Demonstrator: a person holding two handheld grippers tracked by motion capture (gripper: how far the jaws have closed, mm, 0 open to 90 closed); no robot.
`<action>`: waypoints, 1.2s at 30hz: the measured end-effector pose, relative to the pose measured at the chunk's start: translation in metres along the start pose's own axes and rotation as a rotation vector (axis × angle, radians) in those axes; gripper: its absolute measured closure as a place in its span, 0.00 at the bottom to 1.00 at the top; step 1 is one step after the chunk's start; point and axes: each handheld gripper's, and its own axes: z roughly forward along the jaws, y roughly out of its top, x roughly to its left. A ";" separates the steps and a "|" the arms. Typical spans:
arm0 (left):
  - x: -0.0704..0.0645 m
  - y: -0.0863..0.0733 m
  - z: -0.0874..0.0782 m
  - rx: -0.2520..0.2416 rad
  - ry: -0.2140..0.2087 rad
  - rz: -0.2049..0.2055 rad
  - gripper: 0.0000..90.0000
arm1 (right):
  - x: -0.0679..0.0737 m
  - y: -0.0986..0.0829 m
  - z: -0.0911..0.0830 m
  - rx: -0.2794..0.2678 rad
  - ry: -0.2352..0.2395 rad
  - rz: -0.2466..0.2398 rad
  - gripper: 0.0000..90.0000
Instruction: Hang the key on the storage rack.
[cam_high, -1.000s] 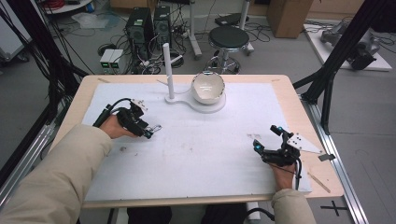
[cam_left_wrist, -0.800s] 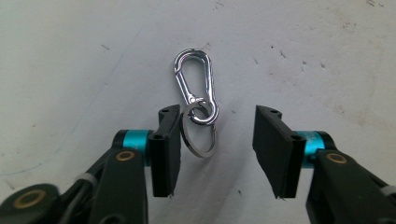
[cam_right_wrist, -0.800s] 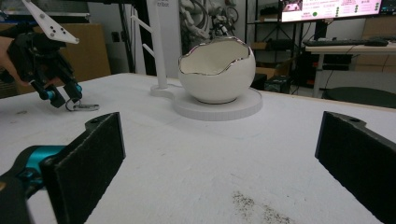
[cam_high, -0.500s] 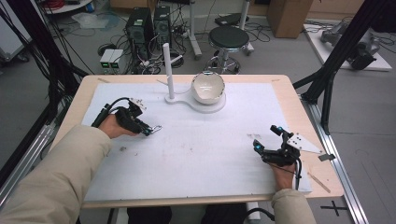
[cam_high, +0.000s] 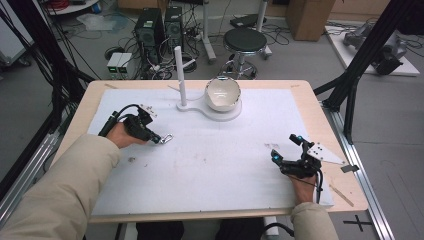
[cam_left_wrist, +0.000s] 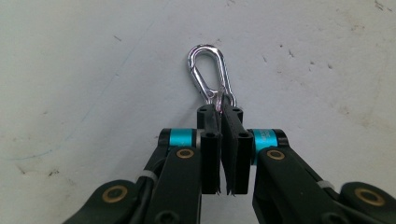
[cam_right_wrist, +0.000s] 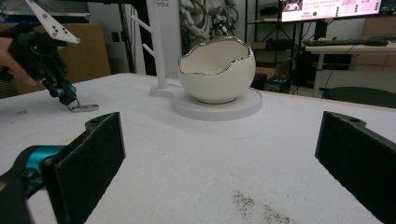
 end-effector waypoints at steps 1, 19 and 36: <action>0.000 0.000 0.000 0.000 0.000 0.000 0.96 | 0.000 0.000 0.000 -0.001 -0.001 -0.002 0.01; -0.002 0.002 -0.009 -0.063 0.003 0.002 0.98 | 0.000 0.000 0.000 -0.001 0.000 0.000 0.01; -0.012 0.037 -0.060 -0.230 -0.014 0.009 0.98 | 0.000 0.000 0.001 -0.002 0.000 -0.005 0.01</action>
